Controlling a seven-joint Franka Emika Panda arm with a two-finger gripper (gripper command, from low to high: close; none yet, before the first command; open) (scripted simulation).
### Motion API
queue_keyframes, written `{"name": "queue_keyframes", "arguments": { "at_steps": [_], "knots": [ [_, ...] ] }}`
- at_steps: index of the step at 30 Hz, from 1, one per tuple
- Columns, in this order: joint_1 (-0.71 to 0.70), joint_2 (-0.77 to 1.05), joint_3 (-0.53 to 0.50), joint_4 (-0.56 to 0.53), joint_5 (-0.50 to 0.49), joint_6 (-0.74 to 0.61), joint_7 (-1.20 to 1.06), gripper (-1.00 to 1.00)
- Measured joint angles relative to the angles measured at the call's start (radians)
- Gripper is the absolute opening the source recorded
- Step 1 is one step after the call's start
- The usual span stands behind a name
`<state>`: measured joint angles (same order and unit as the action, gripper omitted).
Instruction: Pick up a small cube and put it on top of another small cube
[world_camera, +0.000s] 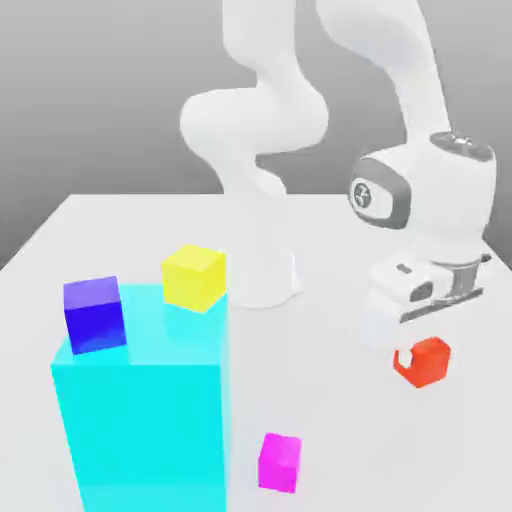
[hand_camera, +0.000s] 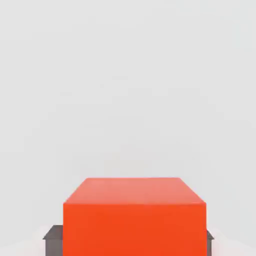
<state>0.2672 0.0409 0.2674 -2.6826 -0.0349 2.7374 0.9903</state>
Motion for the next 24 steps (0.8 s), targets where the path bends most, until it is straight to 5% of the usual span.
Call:
{"name": "queue_keyframes", "arguments": {
  "at_steps": [16, 21, 22, 24],
  "knots": [
    [-0.428, -0.243, -0.311, 0.451, 0.040, -0.693, 0.293, -1.00],
    [-0.492, -0.220, -0.372, 0.390, 0.020, -0.621, 0.303, -1.00],
    [-0.493, -0.210, -0.374, 0.372, 0.020, -0.594, 0.302, 1.00],
    [-0.493, -0.210, -0.374, 0.372, 0.020, -0.594, 0.302, 1.00]
  ]
}}
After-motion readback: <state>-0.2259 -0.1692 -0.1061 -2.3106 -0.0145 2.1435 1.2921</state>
